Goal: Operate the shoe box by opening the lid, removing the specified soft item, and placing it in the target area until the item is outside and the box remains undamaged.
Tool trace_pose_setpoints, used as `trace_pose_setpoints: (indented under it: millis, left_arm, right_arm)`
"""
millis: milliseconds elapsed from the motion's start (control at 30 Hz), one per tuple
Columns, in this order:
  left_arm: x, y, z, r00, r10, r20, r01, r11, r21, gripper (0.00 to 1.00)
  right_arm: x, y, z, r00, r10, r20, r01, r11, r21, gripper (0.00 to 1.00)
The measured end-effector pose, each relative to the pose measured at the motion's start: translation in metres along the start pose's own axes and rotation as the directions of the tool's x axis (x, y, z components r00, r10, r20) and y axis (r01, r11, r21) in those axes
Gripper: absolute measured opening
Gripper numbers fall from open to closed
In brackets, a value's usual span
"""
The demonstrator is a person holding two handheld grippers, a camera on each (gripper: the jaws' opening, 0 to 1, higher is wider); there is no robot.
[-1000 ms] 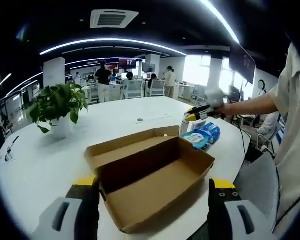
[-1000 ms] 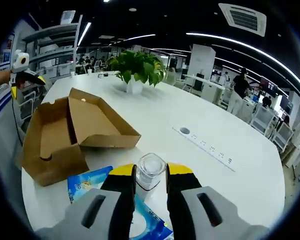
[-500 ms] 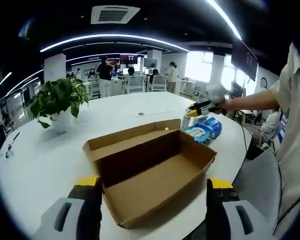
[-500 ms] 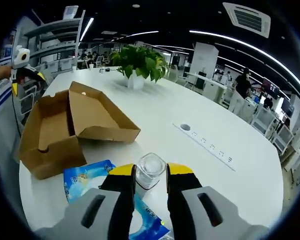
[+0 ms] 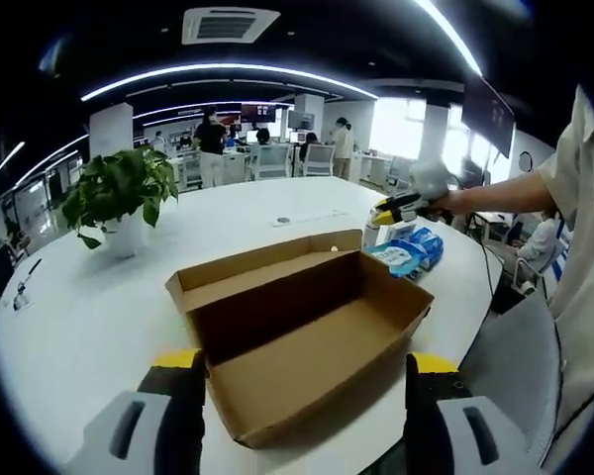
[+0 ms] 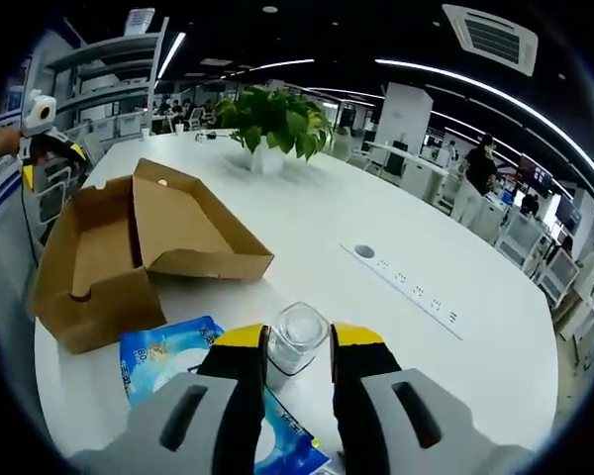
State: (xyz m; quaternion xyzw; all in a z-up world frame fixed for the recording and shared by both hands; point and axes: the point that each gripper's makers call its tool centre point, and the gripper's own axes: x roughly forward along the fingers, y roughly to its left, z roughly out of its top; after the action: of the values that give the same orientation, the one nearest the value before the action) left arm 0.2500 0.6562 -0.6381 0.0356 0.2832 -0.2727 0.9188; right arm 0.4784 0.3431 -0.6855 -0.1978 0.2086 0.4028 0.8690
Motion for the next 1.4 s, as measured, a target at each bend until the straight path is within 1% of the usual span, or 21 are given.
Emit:
trace_pose_setpoints:
  millis: [333,433,533,667,767,800,867,933,1000,1067,1100,1133,1167,1333,1400]
  left_arm:
    - [0.003,0.001,-0.004,1.000,0.000,-0.011,0.000,1.000,0.000,0.83]
    - [0.003,0.003,-0.004,1.000,0.006,-0.010,-0.006,1.000,-0.004,0.83]
    - [0.003,0.008,-0.006,1.000,0.024,-0.018,-0.024,1.000,-0.007,0.80]
    - [0.004,0.018,-0.011,0.997,0.068,-0.040,-0.069,0.998,-0.015,0.70]
    - [0.004,0.026,-0.017,0.992,0.103,-0.066,-0.104,0.995,-0.009,0.62]
    - [0.004,0.029,-0.020,0.989,0.121,-0.084,-0.122,0.993,-0.001,0.59]
    - [0.004,0.034,-0.026,0.983,0.149,-0.109,-0.149,0.989,0.003,0.51]
    - [0.005,0.039,-0.031,0.978,0.166,-0.125,-0.170,0.985,-0.017,0.42]
    - [0.005,0.047,-0.038,0.969,0.196,-0.149,-0.205,0.977,-0.052,0.35]
    - [0.004,0.052,-0.042,0.962,0.219,-0.165,-0.232,0.971,-0.064,0.33]
    - [0.003,0.055,-0.046,0.956,0.236,-0.174,-0.253,0.964,-0.085,0.33]
    - [0.003,0.056,-0.048,0.953,0.242,-0.180,-0.263,0.959,-0.105,0.31]
    - [0.003,0.058,-0.050,0.952,0.244,-0.186,-0.270,0.954,-0.129,0.29]
    - [0.005,0.062,-0.058,0.950,0.242,-0.199,-0.278,0.943,-0.181,0.24]
    - [0.007,0.063,-0.062,0.948,0.243,-0.208,-0.284,0.938,-0.197,0.22]
  right_arm:
    - [0.000,0.002,-0.001,1.000,0.006,-0.009,-0.006,1.000,0.003,0.25]
    - [-0.001,0.002,0.000,1.000,0.005,-0.007,-0.005,1.000,0.006,0.26]
    - [-0.003,0.002,0.003,1.000,0.001,-0.001,-0.001,1.000,0.007,0.27]
    - [-0.008,0.003,0.009,1.000,-0.004,0.003,0.004,1.000,0.008,0.29]
    - [-0.011,0.004,0.015,1.000,-0.006,0.006,0.006,1.000,0.031,0.31]
    - [-0.013,0.005,0.016,1.000,-0.006,0.001,0.006,0.998,0.055,0.33]
    - [-0.015,0.007,0.019,1.000,-0.003,0.000,0.003,0.998,0.061,0.34]
    - [-0.019,0.010,0.025,1.000,-0.001,-0.005,0.001,0.997,0.074,0.33]
    - [-0.021,0.013,0.030,1.000,0.002,-0.006,-0.001,0.997,0.082,0.32]
    - [-0.021,0.016,0.037,1.000,0.007,0.003,-0.008,0.997,0.080,0.31]
    - [-0.020,0.019,0.040,1.000,0.014,-0.002,-0.014,0.997,0.080,0.31]
    - [-0.019,0.021,0.042,1.000,0.021,-0.007,-0.020,0.997,0.078,0.30]
    - [-0.018,0.024,0.045,1.000,0.023,-0.011,-0.022,0.997,0.075,0.30]
    - [-0.013,0.029,0.056,0.999,0.034,-0.017,-0.033,0.995,0.093,0.26]
    - [-0.008,0.031,0.057,0.998,0.044,-0.042,-0.039,0.992,0.120,0.27]
